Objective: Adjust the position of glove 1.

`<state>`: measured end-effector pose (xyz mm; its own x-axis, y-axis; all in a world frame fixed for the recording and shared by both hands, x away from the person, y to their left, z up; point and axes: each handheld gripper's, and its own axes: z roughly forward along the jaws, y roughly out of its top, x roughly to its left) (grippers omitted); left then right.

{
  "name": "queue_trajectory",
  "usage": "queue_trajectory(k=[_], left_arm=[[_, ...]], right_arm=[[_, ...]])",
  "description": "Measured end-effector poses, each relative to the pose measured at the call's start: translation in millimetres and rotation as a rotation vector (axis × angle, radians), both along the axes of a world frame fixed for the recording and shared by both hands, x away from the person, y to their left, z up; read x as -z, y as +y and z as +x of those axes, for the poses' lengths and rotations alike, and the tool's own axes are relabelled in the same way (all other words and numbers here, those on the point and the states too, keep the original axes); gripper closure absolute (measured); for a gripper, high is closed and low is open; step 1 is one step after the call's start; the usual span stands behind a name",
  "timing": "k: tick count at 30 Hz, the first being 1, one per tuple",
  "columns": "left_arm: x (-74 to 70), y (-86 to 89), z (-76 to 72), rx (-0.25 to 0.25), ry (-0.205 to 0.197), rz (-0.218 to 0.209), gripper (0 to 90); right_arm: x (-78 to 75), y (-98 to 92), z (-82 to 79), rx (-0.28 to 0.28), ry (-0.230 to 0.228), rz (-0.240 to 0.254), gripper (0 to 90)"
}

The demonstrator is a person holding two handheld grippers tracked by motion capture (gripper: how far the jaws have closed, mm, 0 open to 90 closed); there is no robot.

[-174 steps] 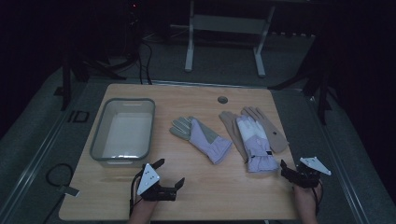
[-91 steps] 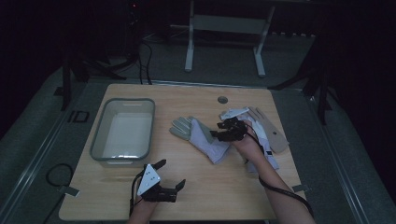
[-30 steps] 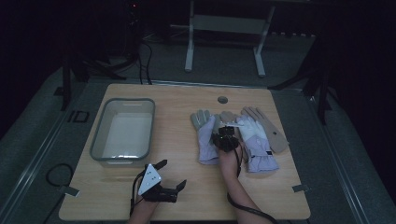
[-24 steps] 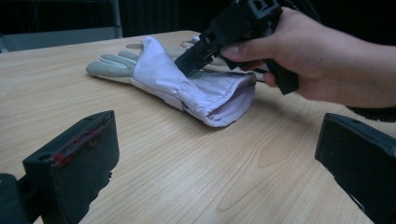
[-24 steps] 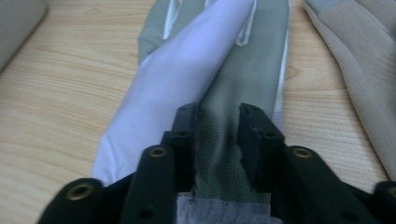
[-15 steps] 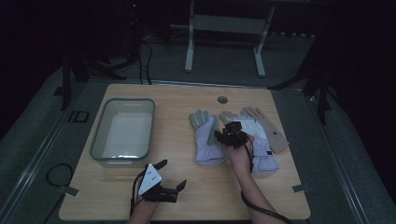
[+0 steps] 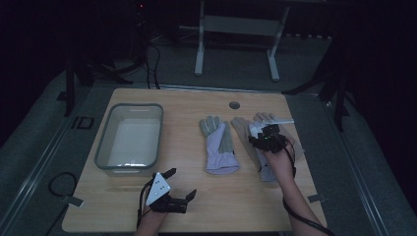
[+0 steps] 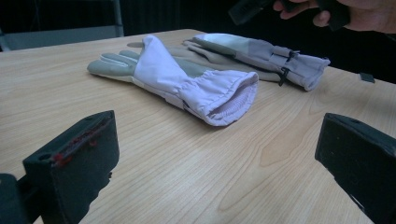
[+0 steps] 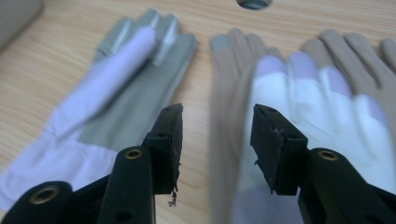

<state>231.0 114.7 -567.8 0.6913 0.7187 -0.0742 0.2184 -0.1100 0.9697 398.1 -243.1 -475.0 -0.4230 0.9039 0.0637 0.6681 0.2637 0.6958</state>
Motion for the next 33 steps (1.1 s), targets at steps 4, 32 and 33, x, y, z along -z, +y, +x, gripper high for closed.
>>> queue_trajectory(k=[4, 32, 33], left_arm=[[0.0, 0.0, 0.2, 0.000, 0.003, -0.002, 0.0], [-0.2, -0.3, 0.2, -0.002, 0.002, 0.007, 0.0], [-0.1, -0.3, 0.2, -0.002, 0.002, 0.007, 0.0]], right_arm=[[2.8, -16.0, -0.3, -0.026, 0.024, -0.018, 50.5], [47.5, -76.7, 0.8, -0.168, 0.144, -0.075, 62.8], [47.5, -75.8, -0.6, -0.162, 0.139, -0.074, 65.3]])
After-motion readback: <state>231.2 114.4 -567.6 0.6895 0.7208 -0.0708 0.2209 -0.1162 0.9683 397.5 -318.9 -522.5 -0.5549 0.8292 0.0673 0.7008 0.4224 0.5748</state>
